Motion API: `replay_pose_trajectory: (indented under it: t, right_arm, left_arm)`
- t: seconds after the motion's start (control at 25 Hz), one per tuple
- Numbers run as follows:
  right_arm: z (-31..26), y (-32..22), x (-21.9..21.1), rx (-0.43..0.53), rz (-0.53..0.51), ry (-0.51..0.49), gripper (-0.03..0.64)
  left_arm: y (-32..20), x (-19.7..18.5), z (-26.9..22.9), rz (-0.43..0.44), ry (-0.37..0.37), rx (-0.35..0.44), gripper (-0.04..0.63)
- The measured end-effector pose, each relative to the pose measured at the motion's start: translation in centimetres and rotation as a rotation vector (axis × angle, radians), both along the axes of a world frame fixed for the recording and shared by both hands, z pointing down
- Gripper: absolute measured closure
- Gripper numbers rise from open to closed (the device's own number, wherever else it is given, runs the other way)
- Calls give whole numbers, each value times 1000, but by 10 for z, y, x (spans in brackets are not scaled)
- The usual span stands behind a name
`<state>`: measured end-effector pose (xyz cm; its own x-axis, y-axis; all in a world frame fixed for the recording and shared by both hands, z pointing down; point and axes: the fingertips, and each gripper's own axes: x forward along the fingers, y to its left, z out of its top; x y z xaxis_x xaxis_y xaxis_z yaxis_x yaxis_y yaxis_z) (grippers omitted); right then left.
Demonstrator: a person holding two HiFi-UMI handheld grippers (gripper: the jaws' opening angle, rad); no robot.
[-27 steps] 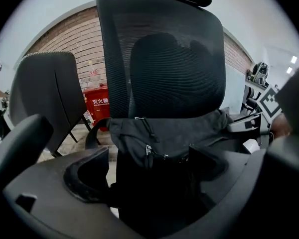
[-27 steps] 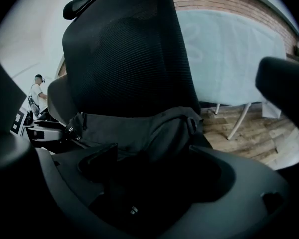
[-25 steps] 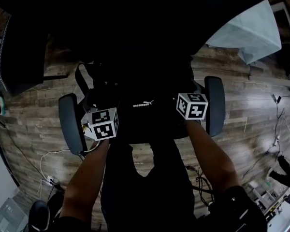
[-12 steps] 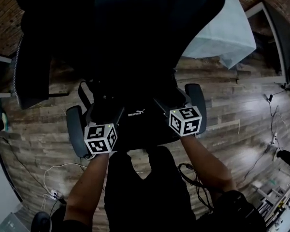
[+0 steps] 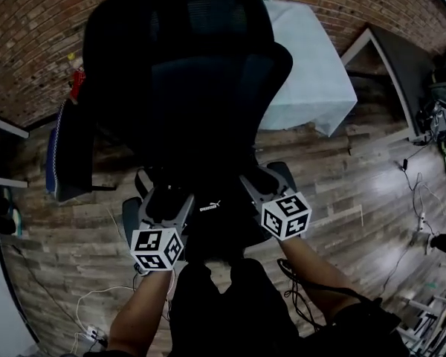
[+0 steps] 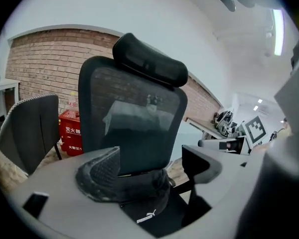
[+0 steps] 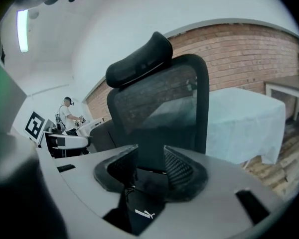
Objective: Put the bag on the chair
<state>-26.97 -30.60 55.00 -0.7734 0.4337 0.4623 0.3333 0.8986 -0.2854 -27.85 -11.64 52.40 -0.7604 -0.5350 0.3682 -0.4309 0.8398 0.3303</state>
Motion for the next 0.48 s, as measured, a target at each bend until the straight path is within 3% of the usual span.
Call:
replay_pose_trajectory:
  t: [0.04,0.08,0.12,0.16,0.28,0.48]
  right_arm:
    - [-12,0,1,-1,3,-15,457]
    - [-23,-1,2,-4,6,-28,483]
    - [-34,-1,4,-9,8,-41,501]
    - [-45,-2,6,-14,10,-52,515]
    - [-74,-2,9,-25,16,-89,541]
    - [-116,3,14,-28,14,-141,566]
  left_arm:
    - [1,2,-11,2,-14,14,174]
    - [1,3,-23,3,-31,25,231]
    - [2,6,-34,2,-49,32,352]
    - [2,8,-45,6,-66,37,417]
    - [-1,12,-73,33,-98,53,423]
    - [-4,20,-111,61,-135,62,560]
